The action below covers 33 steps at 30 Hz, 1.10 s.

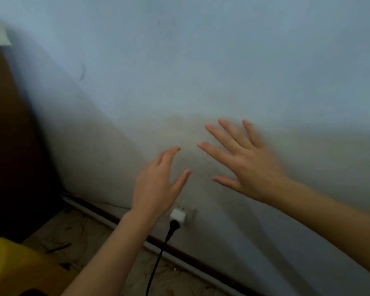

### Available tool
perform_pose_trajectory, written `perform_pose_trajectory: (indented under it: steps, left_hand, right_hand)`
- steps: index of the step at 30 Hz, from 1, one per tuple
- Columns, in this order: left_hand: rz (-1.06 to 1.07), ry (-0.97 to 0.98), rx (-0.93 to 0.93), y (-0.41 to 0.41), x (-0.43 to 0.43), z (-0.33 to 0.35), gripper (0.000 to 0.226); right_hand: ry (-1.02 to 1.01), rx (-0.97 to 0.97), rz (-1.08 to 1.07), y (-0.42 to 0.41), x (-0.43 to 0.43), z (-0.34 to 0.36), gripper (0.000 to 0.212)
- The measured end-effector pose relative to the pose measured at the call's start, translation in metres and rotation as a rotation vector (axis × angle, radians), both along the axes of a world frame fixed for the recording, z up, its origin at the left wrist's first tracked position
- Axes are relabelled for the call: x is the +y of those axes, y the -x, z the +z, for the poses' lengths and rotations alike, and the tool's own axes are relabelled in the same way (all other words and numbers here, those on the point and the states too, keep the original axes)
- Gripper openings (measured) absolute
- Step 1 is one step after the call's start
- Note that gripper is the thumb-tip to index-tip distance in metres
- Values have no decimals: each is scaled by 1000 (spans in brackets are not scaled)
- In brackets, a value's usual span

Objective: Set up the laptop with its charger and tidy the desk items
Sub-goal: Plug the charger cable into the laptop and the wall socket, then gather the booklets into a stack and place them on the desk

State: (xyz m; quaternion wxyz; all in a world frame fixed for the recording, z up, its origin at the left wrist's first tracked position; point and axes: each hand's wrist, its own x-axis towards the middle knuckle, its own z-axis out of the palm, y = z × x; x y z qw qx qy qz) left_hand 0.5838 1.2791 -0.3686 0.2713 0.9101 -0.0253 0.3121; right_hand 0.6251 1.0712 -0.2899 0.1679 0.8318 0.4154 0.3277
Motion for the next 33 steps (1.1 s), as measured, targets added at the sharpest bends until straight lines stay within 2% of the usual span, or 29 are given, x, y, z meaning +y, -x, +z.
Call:
perform_pose_trajectory:
  steps: [4,9,14,17,21,27,33]
  left_hand:
    - [-8,-113,-19,1,-8,84,83]
    - [59,-104,-4,20,-21,169,86]
    - [28,-85,67,48,-42,245,83]
    - [26,-184,151,64,-51,296,81]
    - [44,-269,174,77,-72,383,78]
    - [-45,-373,102,107,-143,497,81]
    - [-199,-473,97,131,-221,570,82]
  right_hand:
    - [-11,29,-50,11,8,91,87]
    - [-8,85,-230,20,-14,184,82]
    - [-7,318,-342,33,-54,229,82]
    - [-142,430,-296,48,-67,253,80]
    - [-329,497,-275,75,-89,330,79]
    - [-459,514,-243,131,-148,441,77]
    - [-573,483,-345,191,-236,507,79]
